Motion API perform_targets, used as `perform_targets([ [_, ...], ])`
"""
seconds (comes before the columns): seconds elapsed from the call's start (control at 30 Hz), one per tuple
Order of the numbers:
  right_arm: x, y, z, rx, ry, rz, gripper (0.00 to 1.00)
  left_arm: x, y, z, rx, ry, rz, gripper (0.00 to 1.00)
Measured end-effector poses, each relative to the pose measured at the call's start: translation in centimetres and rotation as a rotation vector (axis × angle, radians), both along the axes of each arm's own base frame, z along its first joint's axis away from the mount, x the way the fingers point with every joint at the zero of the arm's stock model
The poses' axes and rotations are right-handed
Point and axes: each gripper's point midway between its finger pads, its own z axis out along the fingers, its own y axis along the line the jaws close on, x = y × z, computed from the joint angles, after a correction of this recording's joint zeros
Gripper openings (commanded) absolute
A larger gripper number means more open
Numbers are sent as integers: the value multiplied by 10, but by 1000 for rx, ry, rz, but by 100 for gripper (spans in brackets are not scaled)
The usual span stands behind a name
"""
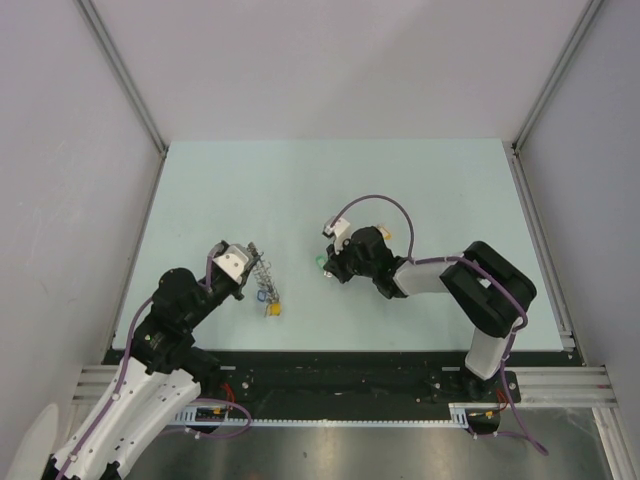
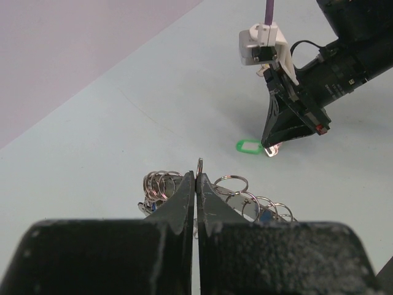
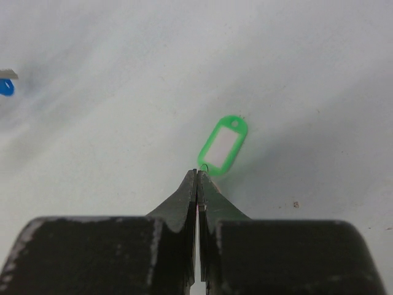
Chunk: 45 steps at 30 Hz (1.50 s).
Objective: Put the keys on the keyring
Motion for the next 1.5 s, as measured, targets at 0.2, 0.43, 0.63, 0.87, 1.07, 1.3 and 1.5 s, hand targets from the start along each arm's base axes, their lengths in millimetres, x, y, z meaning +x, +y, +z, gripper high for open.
perform_targets([
  [0.2,1,2,12,25,-14,7,0,0,0,0,0,0,0,0],
  [0.43,-3,5,-3,14,6,24,0,-1,-1,0,-1,1,-9,0],
  [0.63,-1,4,-9,1,3,7,1,-1,-2,-1,-1,2,-10,0],
  [0.87,2,3,-9,-2,-5,-6,31,-1,-2,-1,0,3,-10,0],
  [1.07,2,2,-3,-14,-21,-29,46,-1,-2,-1,0,3,-10,0],
  [1.3,-1,13,28,14,-119,-75,41,-1,-1,-1,0,3,-9,0],
  [1.5,-2,1,11,-7,-127,-154,37,-1,-1,-1,0,2,-9,0],
])
